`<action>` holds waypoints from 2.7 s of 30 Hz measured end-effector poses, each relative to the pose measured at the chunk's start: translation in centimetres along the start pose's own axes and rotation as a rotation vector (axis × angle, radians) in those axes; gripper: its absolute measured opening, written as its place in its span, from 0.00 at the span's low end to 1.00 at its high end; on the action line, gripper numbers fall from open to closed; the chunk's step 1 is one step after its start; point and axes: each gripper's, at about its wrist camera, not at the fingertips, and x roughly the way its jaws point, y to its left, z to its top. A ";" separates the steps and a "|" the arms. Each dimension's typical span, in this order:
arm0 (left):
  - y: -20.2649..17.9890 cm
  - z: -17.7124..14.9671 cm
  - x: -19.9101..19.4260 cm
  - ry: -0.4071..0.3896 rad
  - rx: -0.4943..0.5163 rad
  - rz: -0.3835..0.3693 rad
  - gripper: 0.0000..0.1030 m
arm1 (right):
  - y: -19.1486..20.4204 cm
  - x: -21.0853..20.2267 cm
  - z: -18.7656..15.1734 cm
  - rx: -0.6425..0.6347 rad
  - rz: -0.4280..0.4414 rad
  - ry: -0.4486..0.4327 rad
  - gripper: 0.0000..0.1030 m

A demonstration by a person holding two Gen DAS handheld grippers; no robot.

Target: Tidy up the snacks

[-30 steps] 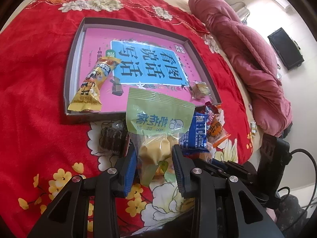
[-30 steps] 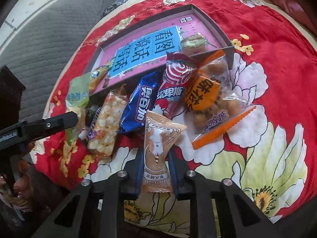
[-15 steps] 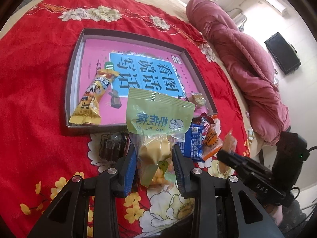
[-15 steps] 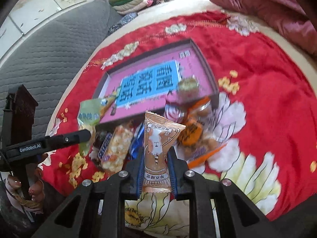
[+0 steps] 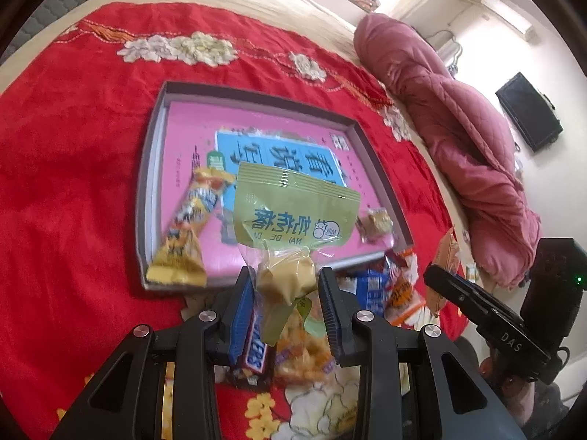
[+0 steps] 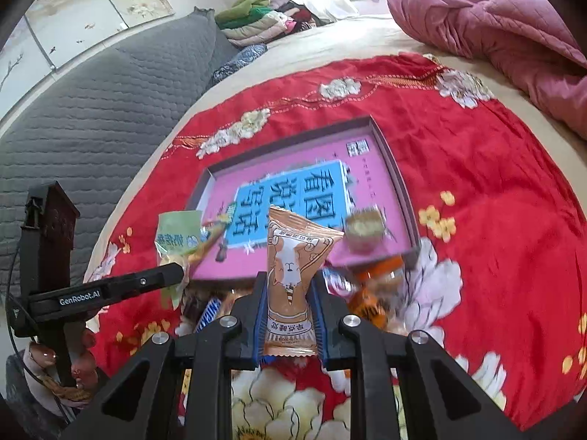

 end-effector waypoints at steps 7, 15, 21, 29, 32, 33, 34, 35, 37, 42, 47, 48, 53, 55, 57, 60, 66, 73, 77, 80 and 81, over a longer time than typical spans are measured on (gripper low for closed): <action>0.5 1.9 0.3 -0.054 -0.003 0.008 0.35 | 0.4 1.3 1.9 -0.008 0.002 -0.025 0.21; 2.5 5.0 0.3 -0.082 -0.002 0.025 0.35 | 0.4 2.9 3.2 0.004 0.006 -0.031 0.21; 2.0 5.4 2.1 -0.044 0.008 -0.008 0.35 | 0.5 4.0 3.5 0.003 -0.005 -0.018 0.21; 1.3 4.4 4.7 0.013 0.013 -0.009 0.35 | 0.4 5.5 3.6 0.005 -0.024 0.006 0.21; 1.1 4.1 4.9 0.015 0.022 0.005 0.35 | 0.4 6.0 3.7 0.004 -0.028 0.014 0.21; 1.0 4.0 5.0 0.017 0.025 0.010 0.35 | 0.4 6.2 3.8 0.004 -0.028 0.019 0.21; 1.0 3.9 5.1 0.019 0.026 0.014 0.35 | 0.4 6.5 3.8 0.004 -0.029 0.024 0.21; 0.9 3.8 5.2 0.021 0.026 0.015 0.35 | 0.5 6.8 3.8 0.002 -0.033 0.028 0.21; 0.7 3.7 5.4 0.021 0.035 0.029 0.35 | 0.5 7.4 3.8 0.000 -0.036 0.040 0.21; 0.5 3.3 5.9 0.031 0.051 0.048 0.36 | 0.4 8.7 3.6 -0.001 -0.066 0.072 0.21; 0.2 3.1 6.2 0.043 0.065 0.050 0.36 | 0.2 9.5 3.2 -0.015 -0.096 0.090 0.21; 0.1 3.0 6.3 0.043 0.067 0.051 0.36 | 0.2 9.6 3.2 -0.015 -0.096 0.094 0.21; 0.1 2.8 6.7 0.054 0.073 0.057 0.36 | -0.1 10.2 2.9 -0.009 -0.116 0.115 0.21; 0.0 2.8 6.8 0.057 0.075 0.059 0.36 | -0.2 10.2 2.9 -0.007 -0.122 0.115 0.22; 0.1 2.8 6.8 0.058 0.073 0.059 0.36 | -0.3 10.3 2.9 -0.006 -0.128 0.119 0.22; 0.1 2.7 7.0 0.063 0.072 0.059 0.37 | -0.5 10.3 2.9 0.004 -0.131 0.123 0.22; 0.1 2.6 7.2 0.068 0.075 0.061 0.37 | -0.6 10.5 2.9 0.007 -0.144 0.131 0.22; 0.0 2.6 7.3 0.074 0.080 0.063 0.37 | -0.7 10.6 2.7 0.011 -0.149 0.141 0.22; 0.0 2.6 7.4 0.076 0.080 0.068 0.39 | -0.7 10.5 2.7 0.010 -0.148 0.142 0.23; 0.0 2.6 7.4 0.077 0.078 0.067 0.40 | -0.7 10.5 2.7 0.011 -0.150 0.141 0.25; 0.0 2.6 7.4 0.078 0.078 0.068 0.40 | -0.8 10.5 2.7 0.013 -0.149 0.140 0.26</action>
